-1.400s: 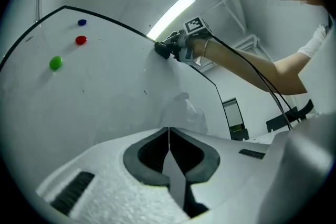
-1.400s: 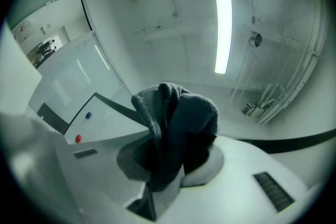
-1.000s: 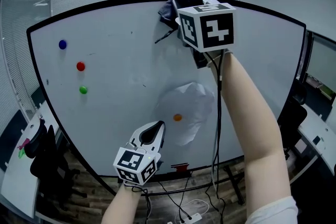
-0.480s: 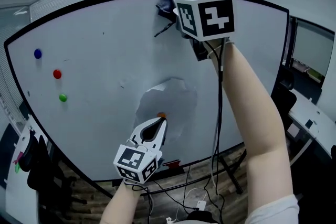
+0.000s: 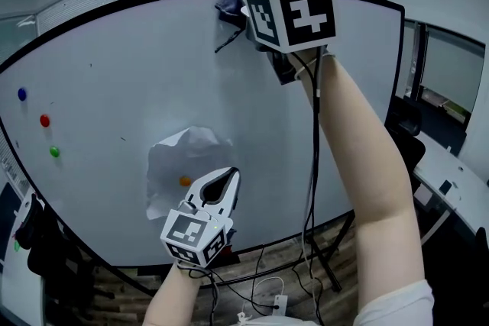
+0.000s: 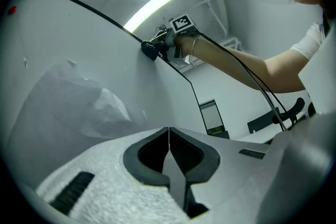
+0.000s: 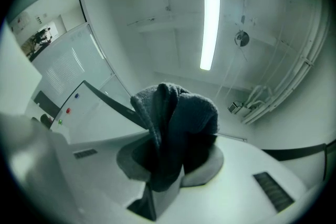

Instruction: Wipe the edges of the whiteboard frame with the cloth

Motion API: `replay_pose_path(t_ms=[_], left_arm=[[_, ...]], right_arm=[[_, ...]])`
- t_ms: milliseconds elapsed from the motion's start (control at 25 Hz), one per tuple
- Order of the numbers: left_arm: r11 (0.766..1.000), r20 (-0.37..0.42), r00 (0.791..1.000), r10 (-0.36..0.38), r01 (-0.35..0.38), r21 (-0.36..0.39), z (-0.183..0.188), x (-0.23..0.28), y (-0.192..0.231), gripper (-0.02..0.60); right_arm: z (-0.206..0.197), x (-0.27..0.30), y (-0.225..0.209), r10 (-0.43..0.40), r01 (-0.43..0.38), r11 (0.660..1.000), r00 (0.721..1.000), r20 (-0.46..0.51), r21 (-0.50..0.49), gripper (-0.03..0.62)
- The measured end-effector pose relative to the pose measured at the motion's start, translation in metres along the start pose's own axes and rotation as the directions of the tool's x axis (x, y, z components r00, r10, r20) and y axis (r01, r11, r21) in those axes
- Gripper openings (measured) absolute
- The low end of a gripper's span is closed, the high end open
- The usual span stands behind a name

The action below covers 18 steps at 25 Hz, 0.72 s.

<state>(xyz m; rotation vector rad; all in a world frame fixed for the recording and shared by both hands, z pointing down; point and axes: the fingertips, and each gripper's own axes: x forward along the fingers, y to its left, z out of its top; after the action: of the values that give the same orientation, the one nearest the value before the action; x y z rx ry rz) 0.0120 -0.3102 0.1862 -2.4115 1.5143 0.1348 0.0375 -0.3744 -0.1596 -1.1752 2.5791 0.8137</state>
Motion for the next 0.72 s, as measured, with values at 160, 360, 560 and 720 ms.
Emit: replay_pose_path(t_ms=[160,360,560,720], left_arm=[[1.000,0.025,1.000,0.004,-0.003,-0.020,-0.003,0.039,-0.026,0.020],[0.999,0.018,1.000,0.013,-0.013,-0.040,-0.008,0.111,-0.079,0.020],[0.998,0.042,0.999,0.013,-0.010,-0.055,-0.006,0.121,-0.074,0.020],[0.998,0.046,0.999,-0.001,0.004,-0.057,-0.007,0.159,-0.100,0.020]], right_arm=[[-0.008,-0.007,-0.032,0.024,-0.024,1.000,1.000,0.007,-0.008,0.078],[-0.029,-0.034,-0.115,0.025,-0.025,1.000,1.000,0.008,-0.017,0.078],[-0.037,-0.031,-0.124,0.010,-0.011,1.000,1.000,-0.009,-0.028,0.078],[-0.052,-0.047,-0.176,-0.019,0.019,1.000,1.000,-0.015,-0.024,0.078]])
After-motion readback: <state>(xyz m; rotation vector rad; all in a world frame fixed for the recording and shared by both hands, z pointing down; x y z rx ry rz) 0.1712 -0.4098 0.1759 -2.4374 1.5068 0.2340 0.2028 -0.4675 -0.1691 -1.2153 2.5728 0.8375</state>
